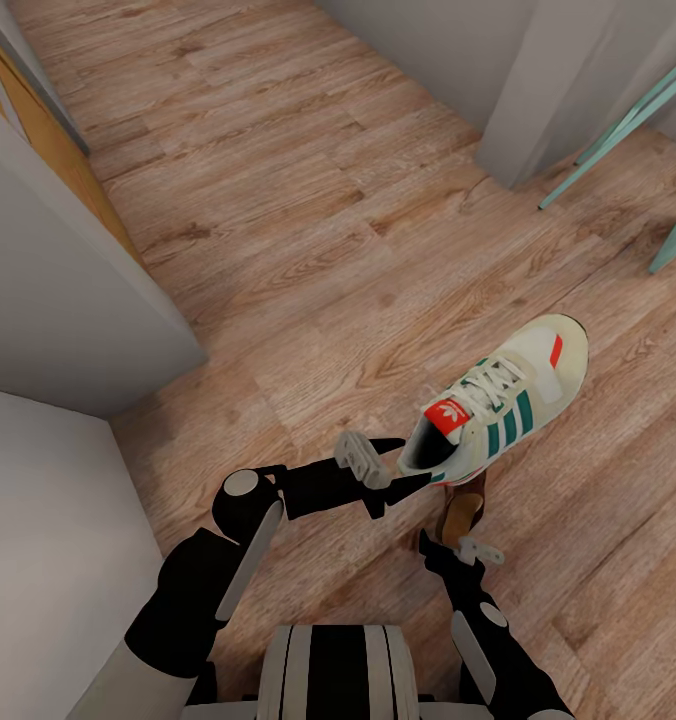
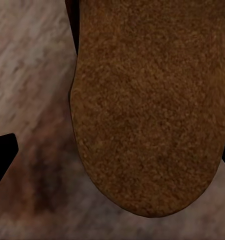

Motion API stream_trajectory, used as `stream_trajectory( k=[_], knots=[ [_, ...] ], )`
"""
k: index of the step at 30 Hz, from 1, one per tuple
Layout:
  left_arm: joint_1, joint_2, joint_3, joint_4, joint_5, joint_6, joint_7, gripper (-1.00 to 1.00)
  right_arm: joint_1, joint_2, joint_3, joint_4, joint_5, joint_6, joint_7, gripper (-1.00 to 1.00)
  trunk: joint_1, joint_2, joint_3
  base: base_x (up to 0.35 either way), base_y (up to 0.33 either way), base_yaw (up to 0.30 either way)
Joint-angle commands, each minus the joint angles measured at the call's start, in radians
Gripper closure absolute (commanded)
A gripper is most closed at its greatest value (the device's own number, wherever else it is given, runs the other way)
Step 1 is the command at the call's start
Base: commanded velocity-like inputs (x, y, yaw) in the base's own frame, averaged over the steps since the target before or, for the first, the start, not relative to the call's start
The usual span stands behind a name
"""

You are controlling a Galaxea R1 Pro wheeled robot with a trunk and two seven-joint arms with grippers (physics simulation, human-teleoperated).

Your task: Pick up the two gym shoes and the two sandals from the corridor floor and place them onto the hallstand (shoe rack) in the corridor, making sure they are on the rack and not on the floor. Arrange them so the two gym shoes are next to each other and the two sandals are next to each other.

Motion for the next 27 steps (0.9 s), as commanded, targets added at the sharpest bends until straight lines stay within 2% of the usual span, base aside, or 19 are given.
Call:
stream_trajectory(
  k=[1,10,14,19,20,27],
  knots=[
    [0.000,0.000,0.000,0.000,0.008,0.008,-0.001,1.00,0.000,0.000,0.000,0.000,-0.010,-0.004,0.000,-1.00,0.000,0.000,0.000,0.000,0.000,0.000],
    [0.001,0.000,0.000,0.000,0.007,0.006,-0.001,1.00,0.000,0.000,-0.001,-0.002,-0.011,-0.004,-0.001,-1.00,0.000,0.000,0.000,0.000,0.000,0.000],
    [0.001,0.000,0.000,0.000,0.007,0.005,-0.001,1.00,0.000,0.000,-0.003,-0.003,-0.011,-0.004,-0.001,-1.00,0.000,0.000,0.000,0.143,0.000,0.000],
    [0.008,0.000,0.000,0.000,0.007,0.003,-0.001,1.00,0.000,0.000,-0.029,-0.003,-0.010,-0.004,-0.001,-1.00,0.000,0.000,0.000,0.038,0.000,0.000],
    [0.011,0.000,0.000,0.000,0.007,0.003,-0.001,1.00,0.000,0.001,-0.033,-0.003,-0.011,-0.004,-0.001,1.00,0.000,0.000,0.000,0.007,0.000,0.000],
    [0.016,0.001,0.000,0.000,0.007,0.002,-0.001,1.00,0.000,0.000,-0.059,-0.003,-0.011,-0.004,0.000,1.00,0.000,0.000,0.000,0.001,0.000,0.000]
  ],
)
